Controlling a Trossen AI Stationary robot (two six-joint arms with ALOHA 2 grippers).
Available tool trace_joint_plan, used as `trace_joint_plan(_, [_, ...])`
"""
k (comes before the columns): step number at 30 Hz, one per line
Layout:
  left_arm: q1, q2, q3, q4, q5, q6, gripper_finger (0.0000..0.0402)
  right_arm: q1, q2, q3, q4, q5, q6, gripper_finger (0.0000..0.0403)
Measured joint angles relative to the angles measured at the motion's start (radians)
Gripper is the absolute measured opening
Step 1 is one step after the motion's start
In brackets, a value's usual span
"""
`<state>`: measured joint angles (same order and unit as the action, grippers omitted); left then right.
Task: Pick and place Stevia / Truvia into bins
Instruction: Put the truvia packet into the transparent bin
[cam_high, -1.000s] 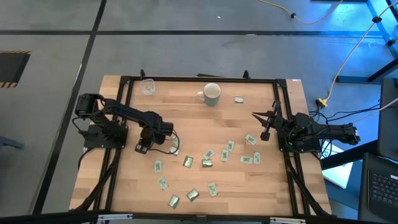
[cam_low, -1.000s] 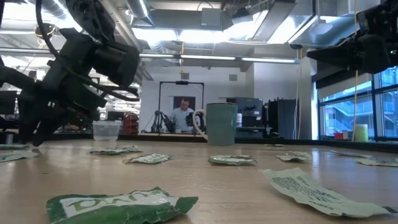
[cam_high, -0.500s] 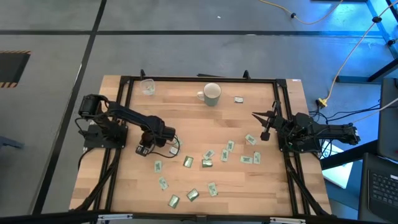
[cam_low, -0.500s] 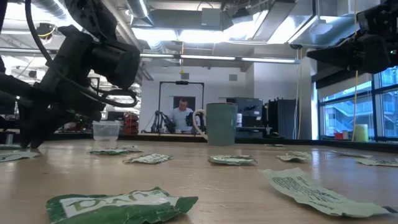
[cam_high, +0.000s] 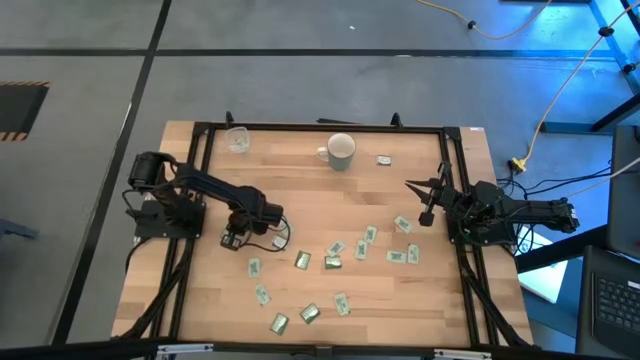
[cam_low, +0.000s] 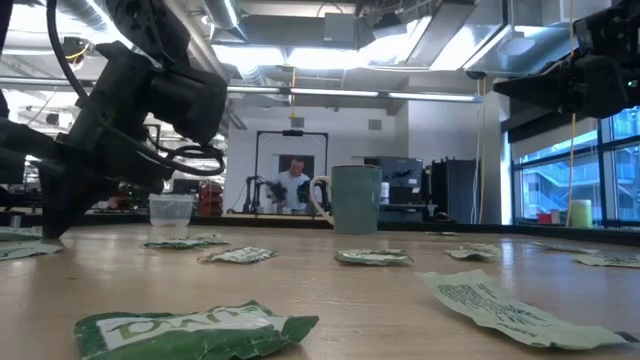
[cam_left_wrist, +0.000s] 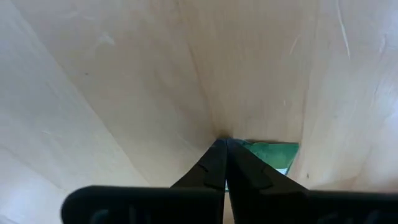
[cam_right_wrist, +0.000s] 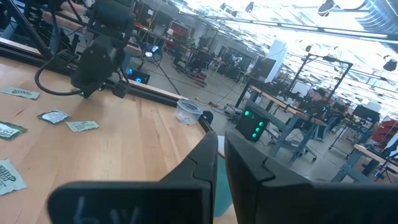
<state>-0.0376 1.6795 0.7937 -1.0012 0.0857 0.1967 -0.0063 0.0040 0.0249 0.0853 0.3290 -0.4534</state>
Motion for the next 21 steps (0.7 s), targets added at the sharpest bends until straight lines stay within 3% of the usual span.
trace_joint_plan(14, [0.140,-0.018,0.148,0.002,0.120,0.026,0.0002,0.000,0.000,0.000,0.000,0.000,0.000,0.0035])
trace_joint_plan(21, [0.310,-0.175,0.161,-0.002,0.091,0.023,0.0002,0.000,0.000,0.000,0.000,0.000,0.000,0.0035])
